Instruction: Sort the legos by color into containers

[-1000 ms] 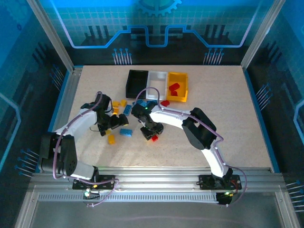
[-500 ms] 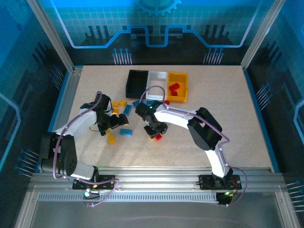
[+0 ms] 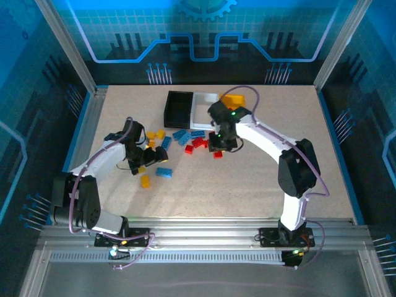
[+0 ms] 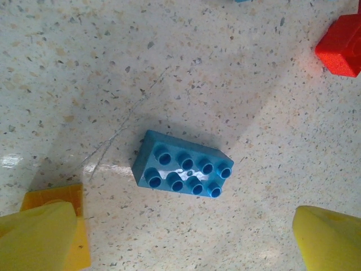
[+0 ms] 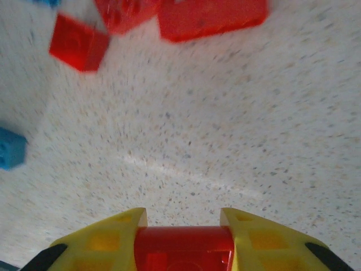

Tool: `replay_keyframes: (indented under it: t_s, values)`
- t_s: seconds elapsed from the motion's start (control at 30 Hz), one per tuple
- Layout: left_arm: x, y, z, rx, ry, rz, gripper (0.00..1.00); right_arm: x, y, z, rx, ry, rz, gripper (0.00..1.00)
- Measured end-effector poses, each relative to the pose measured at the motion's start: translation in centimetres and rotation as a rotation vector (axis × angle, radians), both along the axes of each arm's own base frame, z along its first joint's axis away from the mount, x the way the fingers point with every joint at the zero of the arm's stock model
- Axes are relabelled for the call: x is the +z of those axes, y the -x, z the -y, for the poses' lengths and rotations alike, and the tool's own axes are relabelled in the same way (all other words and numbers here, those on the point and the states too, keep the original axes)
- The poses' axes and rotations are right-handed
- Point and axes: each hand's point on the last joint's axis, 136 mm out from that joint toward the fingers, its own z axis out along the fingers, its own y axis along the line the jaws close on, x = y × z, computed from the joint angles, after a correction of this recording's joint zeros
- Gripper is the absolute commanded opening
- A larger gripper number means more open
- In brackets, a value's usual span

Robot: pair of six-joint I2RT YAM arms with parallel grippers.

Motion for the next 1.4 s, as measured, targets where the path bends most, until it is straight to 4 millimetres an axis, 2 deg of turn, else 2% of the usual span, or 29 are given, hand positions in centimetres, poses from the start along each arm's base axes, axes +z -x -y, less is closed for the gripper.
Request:
replay_keyframes:
  t_s: [0.3,0.47,0.63,0.9,1.0,1.2,1.4]
  values:
    - [0.0,0.0,0.1,-0.017,-0.001,0.006,0.99,5.9,-7.6,5.0,-0.34,-0.213,0.075,0.33]
    - [0.0,0.0,-0.1,-0.017,-0.002,0.007,0.99,7.2,-12.2,7.0,-0.489,-0.279,0.103,0.33]
    - [0.4,-0.6,-0.8,-0.001,-0.004,0.022,0.99,5.7,-16.9,7.1,-0.566,-0.305,0.103,0.33]
    - [0.5,-0.8,-1.7,0.026,-0.005,0.022,0.99,0.8,-23.1,5.7,-0.625,-0.319,0.08,0.33]
    - [0.6,-0.8,-1.9,0.035,-0.005,0.016,0.99,-0.6,-24.3,5.5,-0.642,-0.326,0.076,0.34]
    - [1.0,-1.1,-2.4,0.05,-0.006,0.015,0.99,-2.6,-25.0,6.1,-0.695,-0.321,0.048,0.39]
    - [1.1,-1.5,-2.7,0.06,-0.007,0.014,0.99,-2.6,-25.6,6.7,-0.723,-0.338,0.058,0.58]
